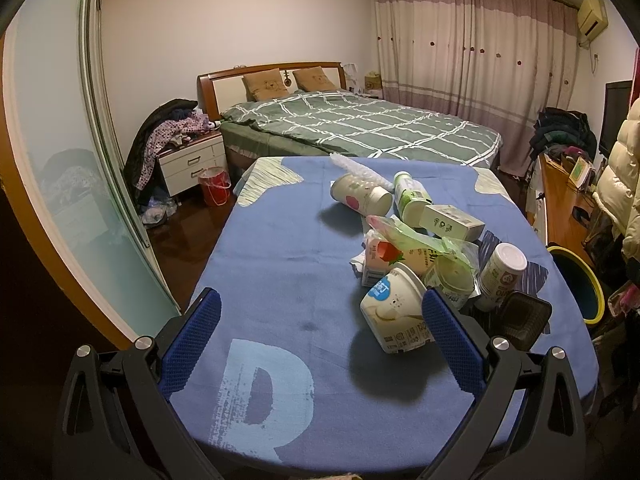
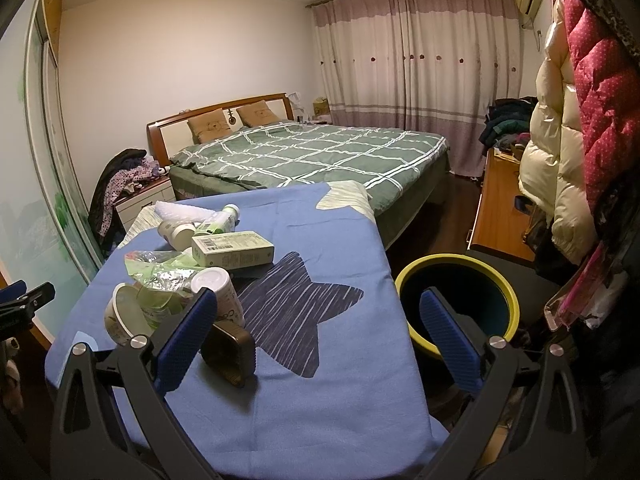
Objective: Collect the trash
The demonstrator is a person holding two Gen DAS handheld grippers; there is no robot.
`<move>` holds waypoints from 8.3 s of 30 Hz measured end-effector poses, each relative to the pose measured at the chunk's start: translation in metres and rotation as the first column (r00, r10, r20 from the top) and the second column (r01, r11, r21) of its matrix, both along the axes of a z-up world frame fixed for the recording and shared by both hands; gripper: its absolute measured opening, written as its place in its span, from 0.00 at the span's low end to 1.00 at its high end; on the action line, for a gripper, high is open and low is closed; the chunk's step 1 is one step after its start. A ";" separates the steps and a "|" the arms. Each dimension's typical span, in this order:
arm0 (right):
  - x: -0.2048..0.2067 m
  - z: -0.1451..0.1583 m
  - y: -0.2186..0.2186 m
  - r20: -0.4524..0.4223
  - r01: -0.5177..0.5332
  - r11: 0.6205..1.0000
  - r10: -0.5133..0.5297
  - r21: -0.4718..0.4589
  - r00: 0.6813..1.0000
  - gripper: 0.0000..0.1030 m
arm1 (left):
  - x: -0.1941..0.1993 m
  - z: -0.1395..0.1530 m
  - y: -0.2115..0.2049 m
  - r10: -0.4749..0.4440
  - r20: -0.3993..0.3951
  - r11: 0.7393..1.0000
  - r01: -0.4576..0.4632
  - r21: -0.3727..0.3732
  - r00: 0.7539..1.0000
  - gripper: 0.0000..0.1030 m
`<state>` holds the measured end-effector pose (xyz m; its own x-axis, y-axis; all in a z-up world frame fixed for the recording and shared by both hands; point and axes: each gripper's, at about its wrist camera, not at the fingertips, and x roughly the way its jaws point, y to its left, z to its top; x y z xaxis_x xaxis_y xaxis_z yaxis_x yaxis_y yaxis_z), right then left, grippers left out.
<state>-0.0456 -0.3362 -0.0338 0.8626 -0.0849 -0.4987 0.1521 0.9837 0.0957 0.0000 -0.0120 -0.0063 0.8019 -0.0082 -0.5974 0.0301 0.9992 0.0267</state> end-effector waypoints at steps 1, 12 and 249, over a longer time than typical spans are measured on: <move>0.000 0.001 0.000 -0.001 -0.001 1.000 0.001 0.000 1.000 0.94 | 0.000 0.000 0.000 0.000 0.000 1.000 0.000 0.000 1.000 0.96; 0.002 -0.003 0.002 -0.008 -0.003 1.000 0.003 0.002 1.000 0.94 | 0.000 -0.003 -0.004 -0.006 -0.005 1.000 0.006 0.001 1.000 0.96; 0.013 -0.109 -0.211 -0.271 0.388 0.916 -0.349 0.104 0.897 0.60 | 0.164 -0.084 -0.495 -0.664 -0.269 0.733 0.678 -0.051 0.697 0.90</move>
<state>-0.0322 -0.5467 -0.1425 0.6354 -0.2798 -0.7197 0.5383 0.8287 0.1531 0.1644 -0.5065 -0.0900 0.4153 -0.4509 -0.7901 0.7051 0.7083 -0.0337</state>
